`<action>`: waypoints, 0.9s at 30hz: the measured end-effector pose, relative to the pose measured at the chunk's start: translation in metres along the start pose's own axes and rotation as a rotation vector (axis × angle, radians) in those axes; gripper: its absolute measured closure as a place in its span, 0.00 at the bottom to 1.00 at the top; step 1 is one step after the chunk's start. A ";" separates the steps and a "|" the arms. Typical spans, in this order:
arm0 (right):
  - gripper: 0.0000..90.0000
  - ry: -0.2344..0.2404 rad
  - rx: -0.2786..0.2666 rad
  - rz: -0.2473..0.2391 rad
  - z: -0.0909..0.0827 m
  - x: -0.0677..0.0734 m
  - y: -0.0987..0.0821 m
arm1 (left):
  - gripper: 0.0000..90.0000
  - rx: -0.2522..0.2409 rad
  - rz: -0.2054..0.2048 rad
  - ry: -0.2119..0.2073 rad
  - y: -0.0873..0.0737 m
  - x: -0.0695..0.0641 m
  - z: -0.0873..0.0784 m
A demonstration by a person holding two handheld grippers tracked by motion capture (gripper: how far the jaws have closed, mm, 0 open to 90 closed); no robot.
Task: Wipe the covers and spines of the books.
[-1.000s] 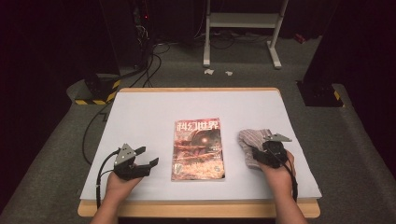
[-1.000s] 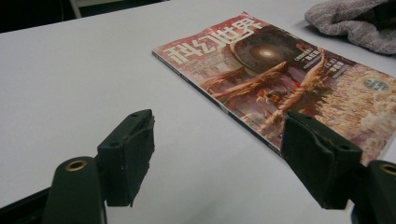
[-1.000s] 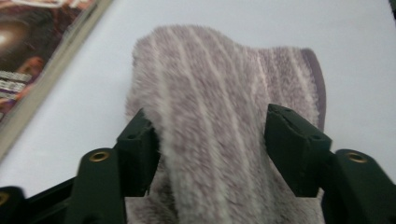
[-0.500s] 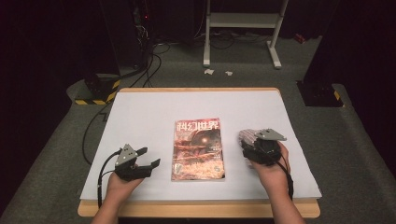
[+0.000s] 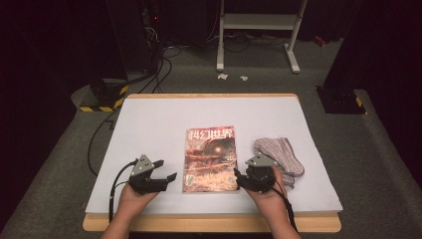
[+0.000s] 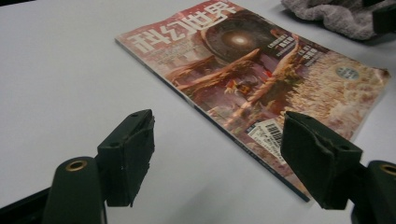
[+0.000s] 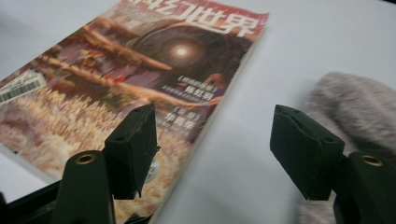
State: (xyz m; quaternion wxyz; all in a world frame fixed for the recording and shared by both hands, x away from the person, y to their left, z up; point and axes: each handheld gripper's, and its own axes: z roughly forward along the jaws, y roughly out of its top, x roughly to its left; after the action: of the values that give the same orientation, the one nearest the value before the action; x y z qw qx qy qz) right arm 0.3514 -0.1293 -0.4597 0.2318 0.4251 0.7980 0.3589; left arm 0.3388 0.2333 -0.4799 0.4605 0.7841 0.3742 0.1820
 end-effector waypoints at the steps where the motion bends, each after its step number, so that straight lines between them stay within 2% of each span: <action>1: 0.35 0.002 0.001 -0.003 0.002 0.002 -0.002 | 0.29 0.004 0.008 0.000 0.001 -0.002 0.001; 5: 0.37 0.036 0.013 -0.004 0.008 0.009 -0.006 | 0.28 0.025 0.004 -0.010 0.005 -0.008 0.008; 9: 0.37 0.061 0.012 -0.021 0.014 0.016 -0.008 | 0.29 0.052 -0.014 0.001 0.008 -0.016 0.017; 12: 0.37 0.088 0.010 -0.030 0.019 0.020 -0.011 | 0.28 0.101 -0.017 0.017 0.010 -0.021 0.024; 16: 0.38 0.128 0.004 -0.019 0.021 0.018 -0.014 | 0.28 0.161 -0.026 0.040 0.013 -0.027 0.034; 18: 0.39 0.125 -0.002 -0.031 0.021 0.016 -0.014 | 0.27 0.190 -0.038 0.049 0.014 -0.030 0.039; 21: 0.39 0.140 0.009 -0.002 0.023 0.011 -0.017 | 0.26 0.234 -0.061 0.049 0.012 -0.033 0.047; 27: 0.39 0.166 0.040 0.008 0.029 0.014 -0.021 | 0.25 0.266 -0.067 0.047 0.012 -0.036 0.058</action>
State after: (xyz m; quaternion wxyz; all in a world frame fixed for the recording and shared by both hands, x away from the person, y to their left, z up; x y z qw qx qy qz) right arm 0.3532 -0.1147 -0.4953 0.1549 0.4018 0.8197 0.3777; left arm 0.3569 0.1691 -0.4974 0.3495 0.8208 0.4316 0.1337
